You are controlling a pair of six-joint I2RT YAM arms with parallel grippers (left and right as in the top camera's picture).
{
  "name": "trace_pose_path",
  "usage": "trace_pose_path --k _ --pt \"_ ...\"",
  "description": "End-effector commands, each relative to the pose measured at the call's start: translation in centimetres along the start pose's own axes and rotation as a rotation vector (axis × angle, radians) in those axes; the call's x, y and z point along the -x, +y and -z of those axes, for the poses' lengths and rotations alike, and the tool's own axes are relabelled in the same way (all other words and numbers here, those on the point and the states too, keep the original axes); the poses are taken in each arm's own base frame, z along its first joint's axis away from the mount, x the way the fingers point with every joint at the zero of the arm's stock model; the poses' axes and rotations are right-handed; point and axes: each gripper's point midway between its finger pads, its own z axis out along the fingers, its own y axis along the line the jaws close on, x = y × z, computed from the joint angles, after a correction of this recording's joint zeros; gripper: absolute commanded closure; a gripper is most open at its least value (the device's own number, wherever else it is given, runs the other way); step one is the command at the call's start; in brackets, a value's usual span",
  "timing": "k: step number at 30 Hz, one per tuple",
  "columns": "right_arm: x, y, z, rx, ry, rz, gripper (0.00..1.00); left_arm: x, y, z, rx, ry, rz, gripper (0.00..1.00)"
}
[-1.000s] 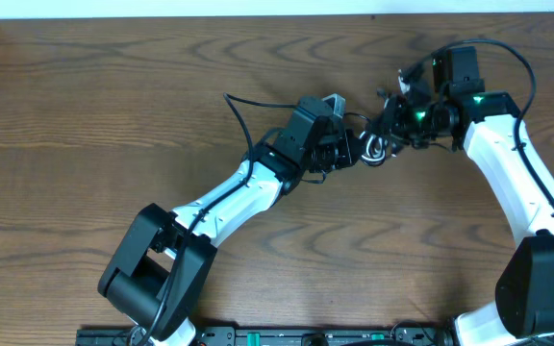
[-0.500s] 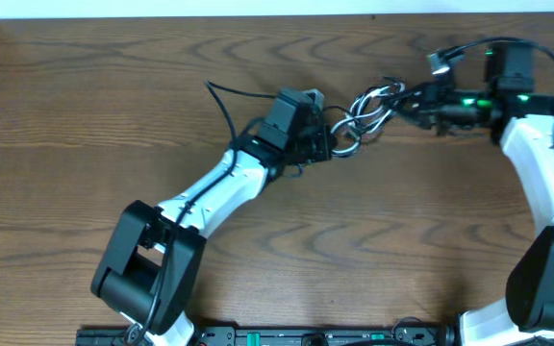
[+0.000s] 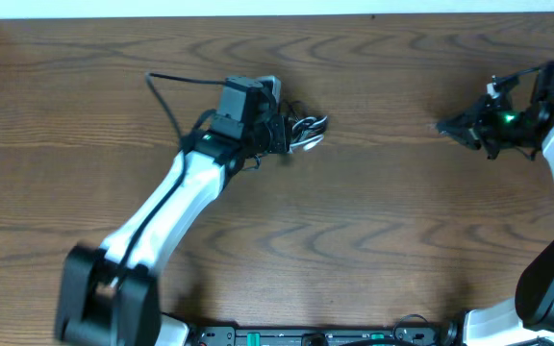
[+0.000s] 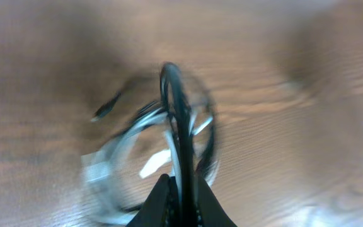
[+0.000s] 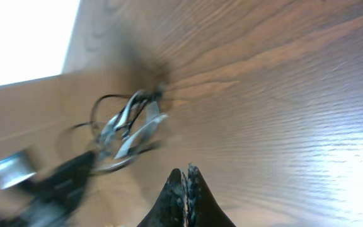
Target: Untangle cables
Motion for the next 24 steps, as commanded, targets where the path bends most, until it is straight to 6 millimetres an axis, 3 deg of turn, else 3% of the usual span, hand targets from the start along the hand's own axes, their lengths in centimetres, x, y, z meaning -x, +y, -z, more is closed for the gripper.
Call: trace_pose_path --k 1,2,4,11,17,24 --pt "-1.1 2.3 -0.6 0.051 0.031 0.204 0.65 1.3 -3.5 3.5 -0.117 -0.060 -0.077 0.94" --pt "-1.6 3.3 -0.7 0.103 0.050 0.240 0.54 1.3 -4.0 3.9 -0.140 -0.062 -0.082 0.93" --pt "-2.5 5.4 -0.7 0.213 0.085 0.289 0.44 1.4 -4.9 4.6 -0.178 -0.065 -0.091 0.92" --pt "-4.8 8.2 -1.4 0.321 0.163 0.326 0.43 1.1 -5.9 5.1 -0.232 -0.045 -0.053 0.92" --pt "-6.2 8.7 -4.1 0.204 0.187 0.280 0.43 1.1 -5.9 5.1 -0.234 -0.041 -0.007 0.92" --pt "-7.4 10.8 -6.9 0.146 0.174 0.254 0.45 1.0 -5.9 5.1 -0.234 -0.035 0.029 0.93"
